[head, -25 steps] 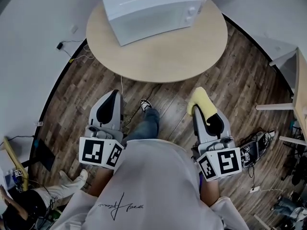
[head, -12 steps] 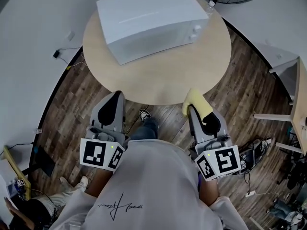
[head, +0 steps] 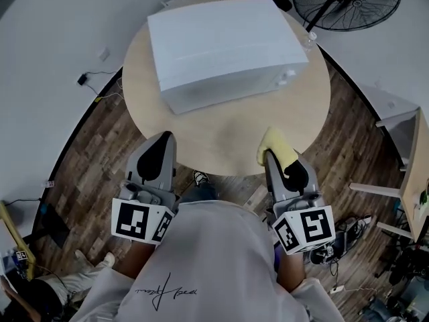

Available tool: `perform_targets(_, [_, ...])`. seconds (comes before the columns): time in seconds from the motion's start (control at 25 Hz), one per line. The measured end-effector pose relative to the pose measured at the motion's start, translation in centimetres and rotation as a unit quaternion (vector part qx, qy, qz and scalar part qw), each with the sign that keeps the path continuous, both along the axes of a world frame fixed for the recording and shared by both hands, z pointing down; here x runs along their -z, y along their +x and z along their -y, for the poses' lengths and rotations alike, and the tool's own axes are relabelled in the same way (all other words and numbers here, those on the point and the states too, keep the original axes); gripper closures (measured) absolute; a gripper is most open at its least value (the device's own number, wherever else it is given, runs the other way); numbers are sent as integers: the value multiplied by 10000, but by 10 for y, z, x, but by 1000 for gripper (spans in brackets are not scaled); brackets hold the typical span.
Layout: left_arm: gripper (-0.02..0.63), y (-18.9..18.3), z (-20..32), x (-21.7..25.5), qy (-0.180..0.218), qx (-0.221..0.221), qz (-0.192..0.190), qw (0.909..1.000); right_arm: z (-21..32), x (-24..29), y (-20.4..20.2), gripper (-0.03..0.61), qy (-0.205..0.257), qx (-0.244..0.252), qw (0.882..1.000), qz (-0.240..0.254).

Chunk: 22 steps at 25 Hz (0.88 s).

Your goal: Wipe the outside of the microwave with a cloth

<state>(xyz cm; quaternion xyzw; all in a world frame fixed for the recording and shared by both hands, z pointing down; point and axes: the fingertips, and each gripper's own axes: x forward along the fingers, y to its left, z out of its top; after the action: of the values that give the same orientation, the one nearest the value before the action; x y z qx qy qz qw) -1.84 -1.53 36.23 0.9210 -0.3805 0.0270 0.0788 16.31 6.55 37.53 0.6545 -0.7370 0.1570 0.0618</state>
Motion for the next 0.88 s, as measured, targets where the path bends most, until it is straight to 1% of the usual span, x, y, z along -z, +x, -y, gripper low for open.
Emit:
perform_targets(0.16, [623, -3, 15, 3, 131, -103, 71, 9998, 24, 4, -2, 449, 12, 123, 9998, -166])
perform_targets(0.28, [623, -8, 26, 2, 142, -108, 116, 9998, 41, 8, 2, 448, 1, 168, 9994, -291])
perform_targets(0.36, [623, -10, 31, 4, 136, -152, 29, 9998, 51, 9, 8, 446, -55, 134, 9992, -380])
perform_targets(0.6, [623, -16, 31, 6, 216, -377, -120, 9990, 81, 9, 24, 446, -177, 72, 9993, -319])
perform_targets(0.76, [624, -25, 35, 8, 278, -319, -201, 9989, 103, 8, 37, 449, -222, -46, 9991, -366])
perform_targets(0.88, [624, -31, 42, 8, 233, -127, -198, 9995, 119, 13, 44, 453, -240, -70, 9982, -550])
